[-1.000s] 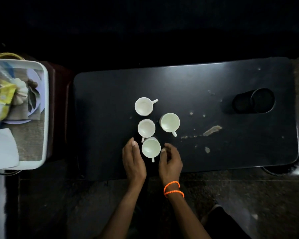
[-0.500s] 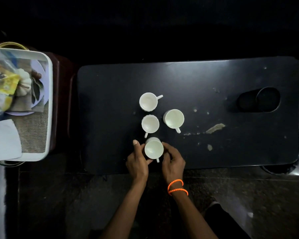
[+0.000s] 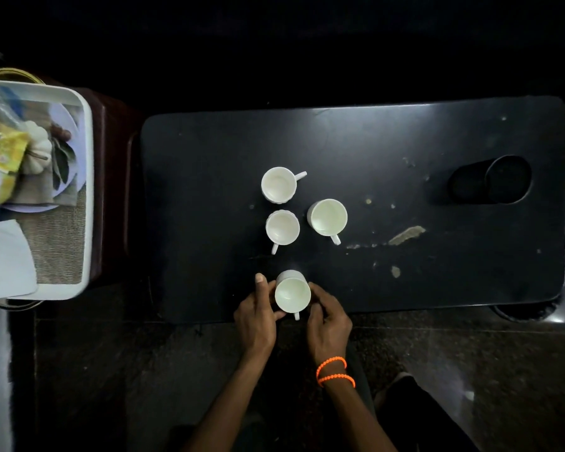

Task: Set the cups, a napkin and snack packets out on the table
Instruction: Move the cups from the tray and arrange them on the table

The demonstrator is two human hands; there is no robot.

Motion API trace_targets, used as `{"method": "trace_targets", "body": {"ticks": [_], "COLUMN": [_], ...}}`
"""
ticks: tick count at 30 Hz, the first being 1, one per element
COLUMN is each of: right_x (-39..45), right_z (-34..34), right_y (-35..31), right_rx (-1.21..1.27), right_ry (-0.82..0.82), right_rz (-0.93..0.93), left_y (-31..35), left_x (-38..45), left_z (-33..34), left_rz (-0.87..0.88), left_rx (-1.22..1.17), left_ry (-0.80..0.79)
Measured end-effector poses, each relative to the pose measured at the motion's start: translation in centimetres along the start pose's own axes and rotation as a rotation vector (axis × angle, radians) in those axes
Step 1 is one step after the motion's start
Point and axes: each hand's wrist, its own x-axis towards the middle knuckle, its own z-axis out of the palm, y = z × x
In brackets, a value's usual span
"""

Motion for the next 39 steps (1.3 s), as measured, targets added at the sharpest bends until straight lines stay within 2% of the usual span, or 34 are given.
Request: {"method": "trace_targets", "body": {"ticks": [14,19,21,23,25,28,32,35,39], "right_x": [-0.2,3.9,6.9,9.8,12.2,14.9,17.1,17.4,16.2], "right_z": [0.2,-2.0,-2.9,-3.5,-3.6,-3.6,-3.8,-4.2,-4.7], "right_y": [-0.1,-1.5,-3.2,-5.2,-7.1,-9.1,-10.0,-9.8,-8.7], "right_rx": [-0.015,0.010,0.016,0.004,-0.056,-0.266,-0.450,-0.464,-0.307], "right_ry": [-0.028,0.162,0.247,0.276,0.226,0.024,-0.242,-0.291,-0.260], "right_rz": [0.053,-0.016,-0.080,-0.143,-0.222,-0.362,-0.387,-0.409,-0.364], "left_y": [0.1,2.3,3.5,4.7,5.9,7.1,8.5,8.9,8.7], "left_x": [0.7,-0.5,-1.2,-1.8,-2.1,-1.2,-0.1,1.0,1.6], "left_z": [-0.5,0.3,1.8,4.0,6.4,9.2,10.8,11.1,11.0], "left_rz": [0.071,0.441,0.468,0.432,0.387,0.367,0.333,0.286,0.239], "left_rx": [0.074,0.236,0.183,0.096,0.052,0.202,0.279,0.205,0.153], "left_ry": [0.024,0.206,0.121,-0.030,-0.120,-0.152,-0.236,-0.220,-0.260]}}
